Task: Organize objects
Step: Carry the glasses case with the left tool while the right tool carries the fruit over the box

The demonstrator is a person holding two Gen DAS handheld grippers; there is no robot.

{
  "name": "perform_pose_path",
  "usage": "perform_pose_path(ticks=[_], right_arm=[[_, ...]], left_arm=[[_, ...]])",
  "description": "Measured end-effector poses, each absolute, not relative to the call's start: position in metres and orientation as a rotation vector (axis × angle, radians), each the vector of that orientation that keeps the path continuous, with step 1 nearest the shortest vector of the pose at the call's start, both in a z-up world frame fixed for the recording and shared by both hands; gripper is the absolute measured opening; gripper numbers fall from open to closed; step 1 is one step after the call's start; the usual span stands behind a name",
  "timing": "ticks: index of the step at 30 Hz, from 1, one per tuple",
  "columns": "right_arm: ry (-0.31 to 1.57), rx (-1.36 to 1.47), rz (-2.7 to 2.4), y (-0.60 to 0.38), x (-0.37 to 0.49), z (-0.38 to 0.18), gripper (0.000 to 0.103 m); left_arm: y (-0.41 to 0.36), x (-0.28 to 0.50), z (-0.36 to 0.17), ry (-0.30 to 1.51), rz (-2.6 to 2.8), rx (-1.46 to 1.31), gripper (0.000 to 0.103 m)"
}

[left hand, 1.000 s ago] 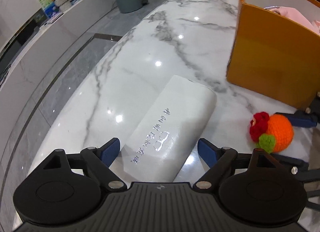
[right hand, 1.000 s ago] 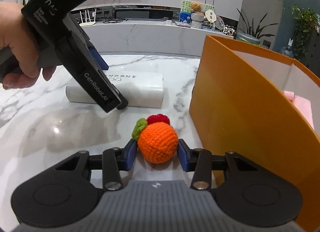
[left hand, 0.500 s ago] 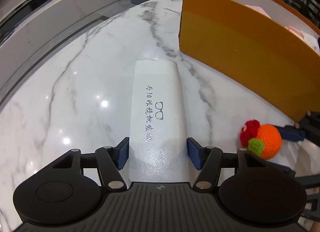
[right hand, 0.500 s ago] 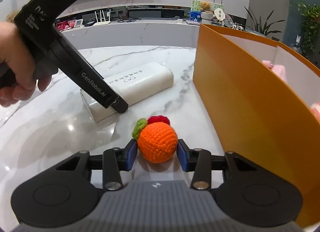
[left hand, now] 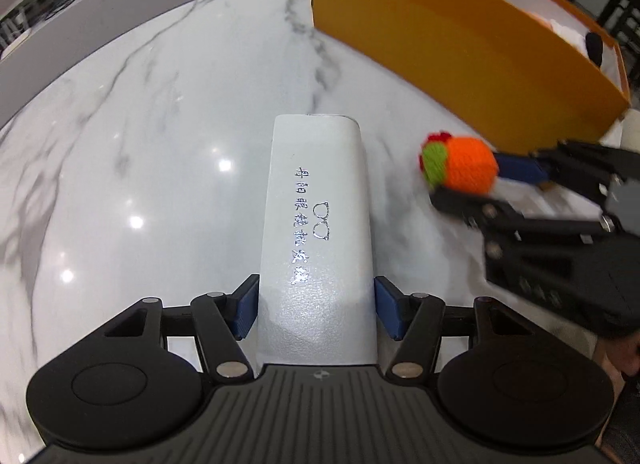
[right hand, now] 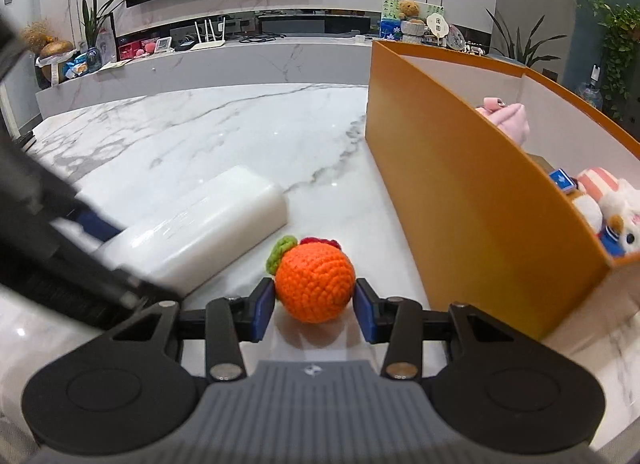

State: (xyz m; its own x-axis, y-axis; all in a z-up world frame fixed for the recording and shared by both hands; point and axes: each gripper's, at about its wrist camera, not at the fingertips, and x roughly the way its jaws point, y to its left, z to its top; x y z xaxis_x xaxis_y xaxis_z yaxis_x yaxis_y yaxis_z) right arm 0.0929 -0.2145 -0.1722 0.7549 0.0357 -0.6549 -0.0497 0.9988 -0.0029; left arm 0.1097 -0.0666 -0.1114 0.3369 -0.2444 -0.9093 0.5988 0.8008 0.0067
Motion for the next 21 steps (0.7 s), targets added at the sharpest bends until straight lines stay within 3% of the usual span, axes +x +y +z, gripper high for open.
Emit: perform_pose_path(ticks=[10, 12, 15, 21], right_arm=[[0.715, -0.025, 0.056, -0.216, 0.079, -0.179, 0.044], [0.719, -0.023, 0.046, -0.218, 0.081, -0.179, 0.044], [0.721, -0.013, 0.044, -0.222, 0.084, -0.178, 0.045], [0.703, -0.017, 0.034, -0.222, 0.086, -0.179, 0.053]], left_arm=[[-0.077, 0.103, -0.115, 0.953, -0.524, 0.389, 0.082], [-0.077, 0.106, -0.118, 0.947, -0.534, 0.359, 0.081], [-0.072, 0.111, -0.119, 0.957, -0.547, 0.295, 0.069], [-0.073, 0.105, -0.118, 0.962, -0.56, 0.315, 0.068]])
